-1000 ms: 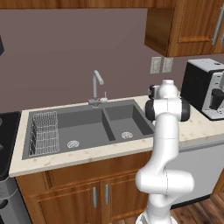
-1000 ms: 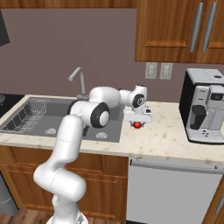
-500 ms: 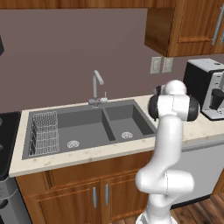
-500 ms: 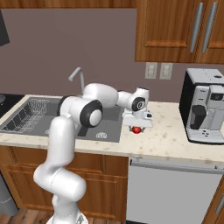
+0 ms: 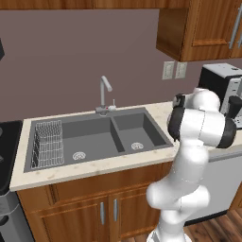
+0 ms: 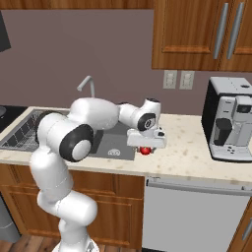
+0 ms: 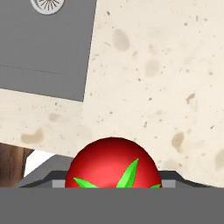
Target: Put the tomato and lemon wedge in the pan. Then turn on the rear right burner and set the heat to medium.
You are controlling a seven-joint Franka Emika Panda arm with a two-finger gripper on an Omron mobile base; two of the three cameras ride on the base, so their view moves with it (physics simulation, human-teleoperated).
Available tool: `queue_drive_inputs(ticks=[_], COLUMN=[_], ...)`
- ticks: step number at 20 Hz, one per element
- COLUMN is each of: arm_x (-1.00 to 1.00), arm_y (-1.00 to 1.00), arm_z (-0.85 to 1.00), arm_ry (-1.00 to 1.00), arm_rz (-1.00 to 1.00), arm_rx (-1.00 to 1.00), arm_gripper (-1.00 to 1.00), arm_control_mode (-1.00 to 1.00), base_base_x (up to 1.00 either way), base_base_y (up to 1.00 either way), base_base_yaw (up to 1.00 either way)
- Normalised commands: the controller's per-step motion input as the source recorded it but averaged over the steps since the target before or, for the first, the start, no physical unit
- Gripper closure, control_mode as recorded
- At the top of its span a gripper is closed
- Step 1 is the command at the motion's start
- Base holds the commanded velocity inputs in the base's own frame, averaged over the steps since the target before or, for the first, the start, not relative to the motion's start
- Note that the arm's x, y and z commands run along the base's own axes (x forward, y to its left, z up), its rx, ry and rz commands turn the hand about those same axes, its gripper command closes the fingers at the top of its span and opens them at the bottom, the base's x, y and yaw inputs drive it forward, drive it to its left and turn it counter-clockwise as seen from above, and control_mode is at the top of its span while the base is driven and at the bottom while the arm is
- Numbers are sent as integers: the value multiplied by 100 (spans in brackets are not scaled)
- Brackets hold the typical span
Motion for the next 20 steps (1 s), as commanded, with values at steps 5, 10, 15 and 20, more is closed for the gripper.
queue_drive_inputs(ticks=[5,10,15,20], arm_x=[-86,-72,-73,-74], arm_y=[60,70,64,65], arm_z=[50,67,71,69], arm_ry=[-1,0,0,0], arm_rz=[0,0,1,2], arm_rx=[0,0,0,0], arm_gripper=[100,100,100,100], arm_control_mode=[-100,-100,-100,-100], base_base_x=[0,0,0,0], base_base_y=[0,0,0,0], base_base_yaw=[0,0,0,0])
